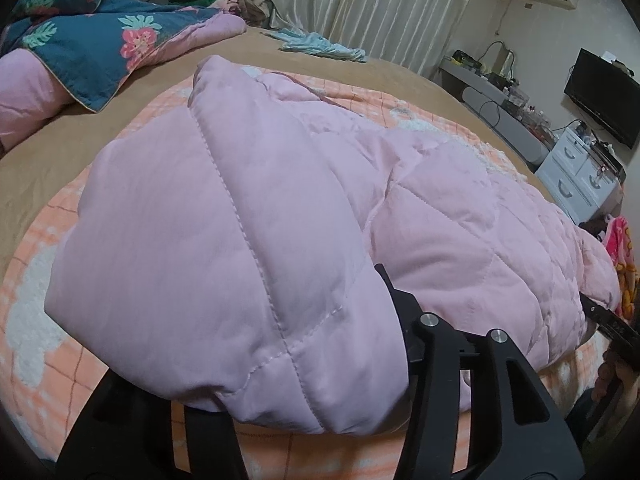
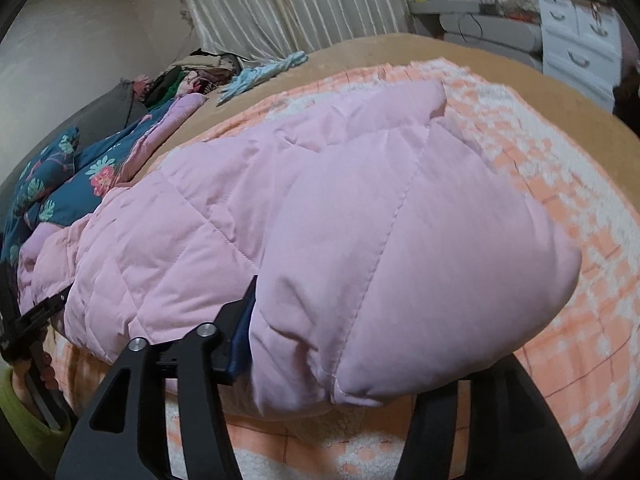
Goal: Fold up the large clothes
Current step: 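Lift the jacket bundle with both tools and flip it over, then lower the flipped bundle onto the blanket and open both tools, then pull both tools back from the folded jacket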
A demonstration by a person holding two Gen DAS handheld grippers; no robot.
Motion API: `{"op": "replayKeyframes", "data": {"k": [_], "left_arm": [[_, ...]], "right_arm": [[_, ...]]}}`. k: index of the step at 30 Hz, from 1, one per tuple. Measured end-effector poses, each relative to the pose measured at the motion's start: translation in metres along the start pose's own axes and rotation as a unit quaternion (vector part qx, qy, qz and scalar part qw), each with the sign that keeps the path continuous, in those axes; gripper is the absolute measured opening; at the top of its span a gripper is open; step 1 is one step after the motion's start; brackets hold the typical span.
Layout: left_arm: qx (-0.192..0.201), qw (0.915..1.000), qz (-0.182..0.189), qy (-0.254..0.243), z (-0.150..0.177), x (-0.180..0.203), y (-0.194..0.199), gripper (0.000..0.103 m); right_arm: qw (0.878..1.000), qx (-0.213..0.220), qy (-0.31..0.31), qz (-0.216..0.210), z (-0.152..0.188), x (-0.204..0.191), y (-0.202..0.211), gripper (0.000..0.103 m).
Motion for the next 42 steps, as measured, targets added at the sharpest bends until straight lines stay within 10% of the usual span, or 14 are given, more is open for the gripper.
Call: {"op": "replayKeyframes", "data": {"k": [13,20,26,42], "left_arm": [[-0.009,0.9997,0.013,0.021,0.006,-0.007,0.007,0.054],[-0.023,0.9991,-0.002,0.036,0.013,-0.008,0.026,0.078],[-0.019,0.9993,-0.014,0.027,0.017,0.001,0.058,0.094],[0.065,0.9975,-0.020,-0.021,-0.007,0.057,0.136,0.094]], "right_arm": [[0.999,-0.029,-0.026,0.010,0.010,0.014,0.001,0.085],[0.999,-0.027,-0.013,0.028,0.018,0.017,0.023,0.096],[0.999,0.001,0.013,0.053,0.022,0.020,0.057,0.099],[0.990,0.119,0.068,0.041,0.001,-0.022,0.164,0.099]]}}
Point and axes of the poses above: each gripper's, at about its wrist camera, not at the fingertips, and y roughly against the way its jaws point, x to its right, z to its underside, the point moved 10 cm from there along -y, roughly the way its jaws point, and after that the axes turned 14 degrees about z, right-handed, at the moved point
